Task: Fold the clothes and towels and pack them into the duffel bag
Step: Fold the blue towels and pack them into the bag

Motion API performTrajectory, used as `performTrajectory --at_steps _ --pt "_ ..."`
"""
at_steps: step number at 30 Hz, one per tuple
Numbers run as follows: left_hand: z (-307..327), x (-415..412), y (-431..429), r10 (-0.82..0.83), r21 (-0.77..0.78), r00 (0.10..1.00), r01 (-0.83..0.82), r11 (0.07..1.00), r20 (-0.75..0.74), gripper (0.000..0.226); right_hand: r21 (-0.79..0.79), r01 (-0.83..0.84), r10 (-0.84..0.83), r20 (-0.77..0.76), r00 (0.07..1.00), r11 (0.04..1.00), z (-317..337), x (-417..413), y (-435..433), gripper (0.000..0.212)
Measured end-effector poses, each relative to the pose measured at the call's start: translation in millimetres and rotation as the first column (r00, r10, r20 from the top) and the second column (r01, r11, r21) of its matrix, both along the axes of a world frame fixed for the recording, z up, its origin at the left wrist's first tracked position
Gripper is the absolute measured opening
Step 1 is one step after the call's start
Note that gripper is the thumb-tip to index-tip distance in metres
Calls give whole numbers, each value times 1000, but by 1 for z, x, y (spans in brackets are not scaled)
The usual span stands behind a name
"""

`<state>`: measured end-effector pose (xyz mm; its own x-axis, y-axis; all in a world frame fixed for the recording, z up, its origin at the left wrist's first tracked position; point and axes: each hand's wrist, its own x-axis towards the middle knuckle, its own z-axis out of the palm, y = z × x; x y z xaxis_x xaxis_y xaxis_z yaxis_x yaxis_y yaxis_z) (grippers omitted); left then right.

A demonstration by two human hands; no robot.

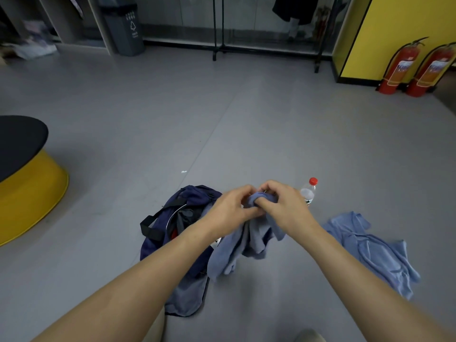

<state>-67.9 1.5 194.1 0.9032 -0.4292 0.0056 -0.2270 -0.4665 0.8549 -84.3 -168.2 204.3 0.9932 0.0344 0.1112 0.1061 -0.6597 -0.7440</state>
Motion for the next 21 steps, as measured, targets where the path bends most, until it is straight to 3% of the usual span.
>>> performTrajectory --at_steps 3,7,12,15,21 --pt "1 7 -4 82 -99 996 -85 991 -30 16 132 64 -68 23 997 989 -1 1 3 15" --pt "6 11 -7 132 -167 990 -140 976 -57 15 325 125 -80 -149 986 937 -4 1 -6 30" --pt "6 14 -13 166 -231 981 -184 955 -98 7 223 54 -1 -230 973 973 -17 -3 -22 27" --pt "7 17 -15 96 -158 994 -104 982 -56 3 296 97 -48 -166 985 950 -16 1 -25 20" --pt "30 34 -20 -64 19 998 64 998 -31 19 316 51 -39 -43 998 947 -17 8 -26 15"
